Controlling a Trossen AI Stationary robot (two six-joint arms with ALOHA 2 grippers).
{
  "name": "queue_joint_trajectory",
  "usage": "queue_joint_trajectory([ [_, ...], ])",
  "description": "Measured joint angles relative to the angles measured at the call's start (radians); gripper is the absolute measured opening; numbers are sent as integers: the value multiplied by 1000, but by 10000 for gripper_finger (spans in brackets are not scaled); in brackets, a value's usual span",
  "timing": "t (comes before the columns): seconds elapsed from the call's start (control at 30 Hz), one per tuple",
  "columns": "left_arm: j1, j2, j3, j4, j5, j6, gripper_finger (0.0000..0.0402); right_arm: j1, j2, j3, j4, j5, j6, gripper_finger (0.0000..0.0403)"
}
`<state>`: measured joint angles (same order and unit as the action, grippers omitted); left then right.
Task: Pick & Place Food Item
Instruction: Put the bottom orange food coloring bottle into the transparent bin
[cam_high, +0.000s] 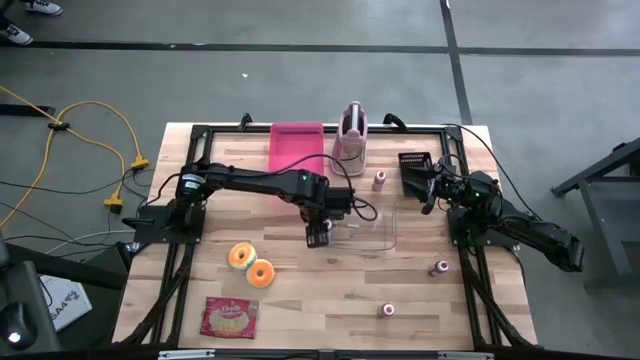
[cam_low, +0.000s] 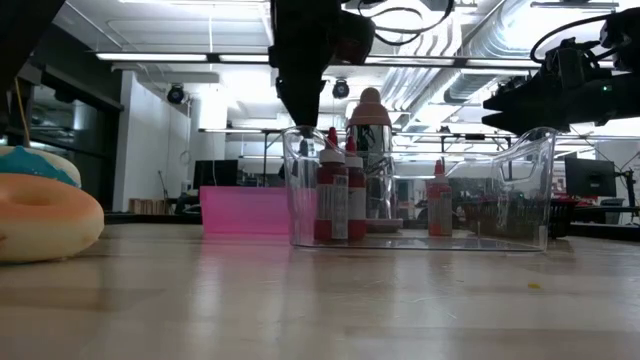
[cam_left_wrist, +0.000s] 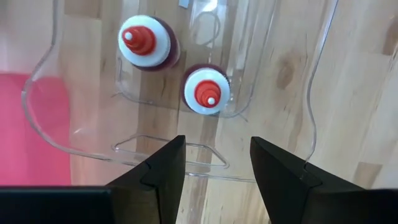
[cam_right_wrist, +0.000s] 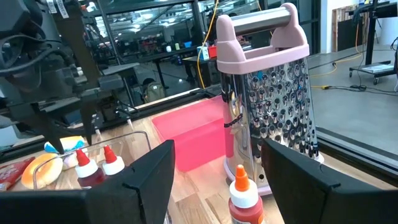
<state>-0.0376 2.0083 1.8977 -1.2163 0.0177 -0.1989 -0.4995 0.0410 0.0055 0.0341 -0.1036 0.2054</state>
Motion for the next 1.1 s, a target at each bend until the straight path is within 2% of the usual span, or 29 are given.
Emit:
queue_joint_trajectory([
  [0.67, 23, -48, 0, -59, 33, 66, 173, 0, 0, 0, 1, 0, 0, 227],
  [0.97, 49, -135, -2, -70, 29, 96, 173, 0, 0, 0, 2, 0, 0, 227],
  [1.1, 74, -194, -5, -85, -21, 87, 173, 0, 0, 0, 3, 0, 0, 227],
])
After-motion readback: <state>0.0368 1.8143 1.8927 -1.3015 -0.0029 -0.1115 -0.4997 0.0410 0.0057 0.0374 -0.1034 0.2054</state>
